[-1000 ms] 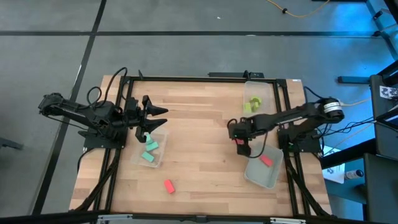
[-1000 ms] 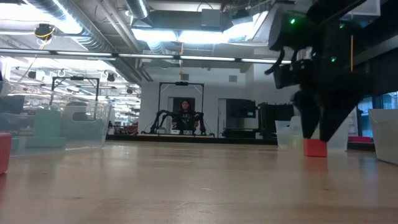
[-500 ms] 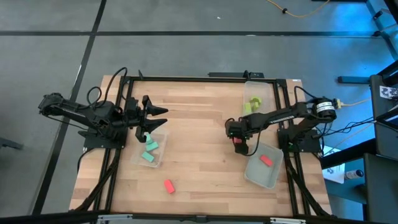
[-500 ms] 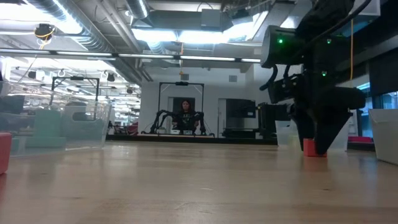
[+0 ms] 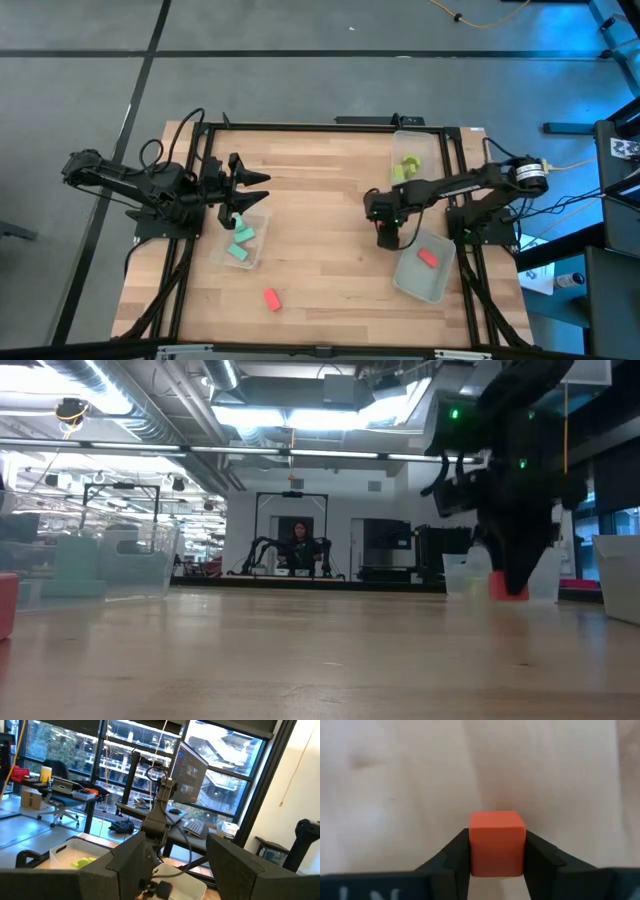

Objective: Sort & place blocks by color
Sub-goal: Put the top orange block into the gray bin

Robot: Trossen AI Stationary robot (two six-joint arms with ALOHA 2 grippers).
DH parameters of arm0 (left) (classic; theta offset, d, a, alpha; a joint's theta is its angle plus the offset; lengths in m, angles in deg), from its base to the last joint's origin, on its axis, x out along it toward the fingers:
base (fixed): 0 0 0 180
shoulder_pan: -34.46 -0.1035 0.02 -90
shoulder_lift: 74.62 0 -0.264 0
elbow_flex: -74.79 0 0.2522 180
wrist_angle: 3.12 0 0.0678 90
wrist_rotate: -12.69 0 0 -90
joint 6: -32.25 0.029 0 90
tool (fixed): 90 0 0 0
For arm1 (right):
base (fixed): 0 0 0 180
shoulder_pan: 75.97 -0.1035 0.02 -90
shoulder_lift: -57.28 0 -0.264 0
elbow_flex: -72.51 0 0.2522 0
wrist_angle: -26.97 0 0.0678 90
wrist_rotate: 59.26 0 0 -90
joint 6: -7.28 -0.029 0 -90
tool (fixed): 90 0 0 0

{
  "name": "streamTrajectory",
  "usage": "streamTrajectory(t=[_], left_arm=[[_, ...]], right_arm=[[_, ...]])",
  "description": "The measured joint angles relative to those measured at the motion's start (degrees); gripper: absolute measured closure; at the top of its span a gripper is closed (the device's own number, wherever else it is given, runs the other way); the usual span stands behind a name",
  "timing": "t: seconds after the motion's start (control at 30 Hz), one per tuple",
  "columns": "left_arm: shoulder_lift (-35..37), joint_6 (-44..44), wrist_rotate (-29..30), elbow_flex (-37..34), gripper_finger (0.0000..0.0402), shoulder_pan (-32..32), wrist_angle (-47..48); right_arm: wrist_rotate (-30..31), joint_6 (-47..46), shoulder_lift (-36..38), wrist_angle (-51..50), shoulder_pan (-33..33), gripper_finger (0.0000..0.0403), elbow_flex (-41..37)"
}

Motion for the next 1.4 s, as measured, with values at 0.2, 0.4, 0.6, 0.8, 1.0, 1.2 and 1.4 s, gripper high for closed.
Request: streamTrajectory(t=[0.2,0.4,0.6,0.8,1.0,1.2,1.4], left_arm=[[0.01,0.84,-0.04,0.0,0.0199,0.0,0.0],[0.67,0.86,-0.71,0.0,0.0199,0.01,1.35],[0.61,0.77,-0.72,-0.04,0.0199,0.0,4.06],[0.61,0.84,-0.17,-0.04,0.0199,0.02,5.38],[0.51,-0.21,2.94,-0.04,0.0199,0.0,5.36],[-0.5,-0.58,2.95,0.0,0.0199,0.0,5.29],[-0.57,-0.57,2.94,0.0,0.0199,0.0,5.4]], right_arm=[[-1.92,-4.66,8.47,3.71,-3.08,0.0269,-0.02],[3.68,-11.43,16.55,19.37,-7.51,0.0269,-0.02],[9.56,-12.08,18.69,42.58,-9.79,0.0269,-0.02],[11.87,-8.19,18.74,53.12,-9.97,0.0269,-0.02],[13.59,-7.08,18.74,52.71,-9.71,0.0269,-0.02],[13.58,-7.13,18.76,52.68,-9.71,0.0269,-0.02],[13.6,-7.14,18.76,52.73,-9.71,0.0269,-0.02]])
